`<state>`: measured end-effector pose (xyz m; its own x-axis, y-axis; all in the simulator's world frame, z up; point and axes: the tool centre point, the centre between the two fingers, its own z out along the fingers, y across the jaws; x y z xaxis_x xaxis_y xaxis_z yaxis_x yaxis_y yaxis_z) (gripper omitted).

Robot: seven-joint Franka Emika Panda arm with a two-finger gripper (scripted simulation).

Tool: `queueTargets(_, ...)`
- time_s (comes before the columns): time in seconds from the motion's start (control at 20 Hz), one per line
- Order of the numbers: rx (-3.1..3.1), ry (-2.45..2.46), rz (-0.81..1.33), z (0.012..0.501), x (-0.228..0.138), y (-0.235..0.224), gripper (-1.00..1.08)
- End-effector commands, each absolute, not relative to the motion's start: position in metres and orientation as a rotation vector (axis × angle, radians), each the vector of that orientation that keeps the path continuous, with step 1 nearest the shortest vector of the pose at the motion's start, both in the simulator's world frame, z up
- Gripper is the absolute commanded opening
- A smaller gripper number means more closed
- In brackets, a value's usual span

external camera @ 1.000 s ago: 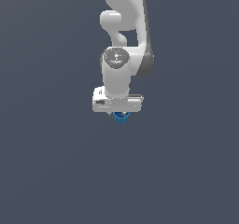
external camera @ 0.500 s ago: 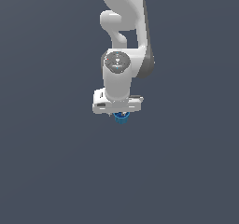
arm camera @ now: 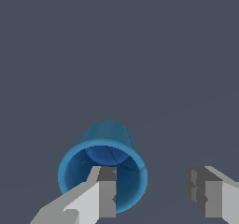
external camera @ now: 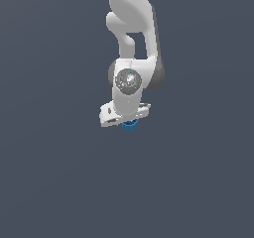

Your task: Pick up the object and move it to a goal position.

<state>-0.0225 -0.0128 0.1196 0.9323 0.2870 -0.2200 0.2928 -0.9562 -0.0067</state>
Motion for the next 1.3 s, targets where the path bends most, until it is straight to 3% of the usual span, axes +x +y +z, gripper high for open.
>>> queueTargets(0.0,3.040,0.557,-0.406,0.114,-0.026,-0.014,0.28)
queueTargets(0.5,2.980,0.774,-0.553,0.101,-0.034,-0.017,0.28)
queueTargets(1.25,2.974,0.792,-0.565,0.075,-0.044,-0.020,0.28)
